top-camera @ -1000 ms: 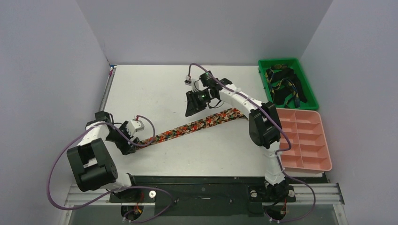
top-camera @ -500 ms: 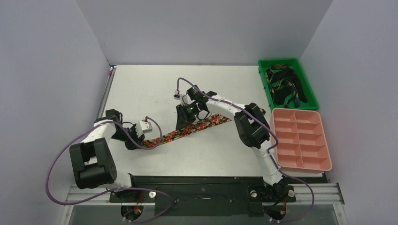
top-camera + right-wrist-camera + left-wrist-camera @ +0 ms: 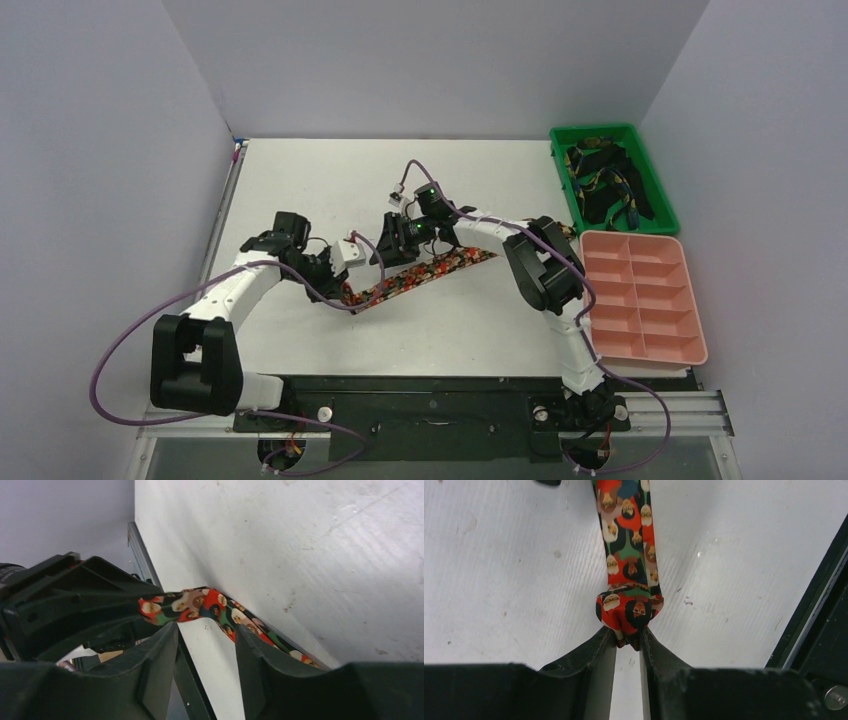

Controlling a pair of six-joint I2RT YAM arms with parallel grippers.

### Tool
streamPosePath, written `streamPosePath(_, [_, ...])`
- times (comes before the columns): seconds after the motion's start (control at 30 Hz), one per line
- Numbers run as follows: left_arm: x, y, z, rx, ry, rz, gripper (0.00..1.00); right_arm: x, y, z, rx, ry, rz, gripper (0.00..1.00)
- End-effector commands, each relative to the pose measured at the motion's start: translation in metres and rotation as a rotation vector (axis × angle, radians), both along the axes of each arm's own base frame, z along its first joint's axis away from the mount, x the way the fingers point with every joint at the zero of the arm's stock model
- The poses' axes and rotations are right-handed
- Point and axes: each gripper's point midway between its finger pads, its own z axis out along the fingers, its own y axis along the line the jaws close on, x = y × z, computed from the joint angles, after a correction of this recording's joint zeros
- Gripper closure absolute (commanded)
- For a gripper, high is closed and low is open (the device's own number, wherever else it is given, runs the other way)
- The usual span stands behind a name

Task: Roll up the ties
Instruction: Roll the tie at the center of the board.

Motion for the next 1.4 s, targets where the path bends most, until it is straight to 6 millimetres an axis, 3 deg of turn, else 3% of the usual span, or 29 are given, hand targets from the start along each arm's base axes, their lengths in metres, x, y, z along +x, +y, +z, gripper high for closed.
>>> streamPosePath(0.0, [0.024,-0.036,0.014,-0.057,-0.054,0.034,0.82,0.000,0.015,0.080,0.184,-0.091,0.019,0.55])
streamPosePath(0.13, [0.038,-0.057,0.006,-0.055,-0.070,0.018,0.82,-0.010,0.012,0.072,0.179,-0.057,0.048,0.53])
streamPosePath(0.3, [0.047,-0.069,-0.014,-0.044,-0.035,0.029,0.80,-0.022,0.013,0.059,0.171,-0.026,0.089,0.53])
streamPosePath(0.47, [0.046,-0.071,-0.025,-0.037,-0.007,0.009,0.56,-0.031,-0.004,0.027,0.045,-0.019,0.143,0.51])
streamPosePath(0.6, [0.038,-0.071,-0.027,-0.041,0.010,-0.008,0.46,-0.037,-0.017,0.009,-0.032,-0.046,0.187,0.51])
streamPosePath(0.77, [0.032,-0.068,-0.031,-0.039,0.002,-0.021,0.45,-0.035,-0.015,0.005,-0.050,-0.068,0.186,0.53])
streamPosePath(1.0, [0.038,-0.066,-0.037,-0.016,-0.003,-0.004,0.56,-0.036,-0.026,-0.016,-0.136,-0.110,0.232,0.49])
streamPosePath(1.1, [0.043,-0.068,-0.036,-0.022,-0.010,0.018,0.57,-0.036,-0.022,-0.020,-0.138,-0.117,0.250,0.50])
streamPosePath(1.27, [0.041,-0.069,-0.041,-0.003,-0.010,-0.002,0.56,-0.038,-0.015,-0.023,-0.136,-0.133,0.271,0.58])
streamPosePath(1.33, [0.040,-0.069,-0.042,0.009,-0.013,-0.016,0.53,-0.041,-0.016,-0.029,-0.147,-0.128,0.274,0.67])
streamPosePath(1.37, [0.038,-0.069,-0.041,0.008,-0.010,-0.025,0.48,-0.042,-0.018,-0.035,-0.157,-0.118,0.275,0.77])
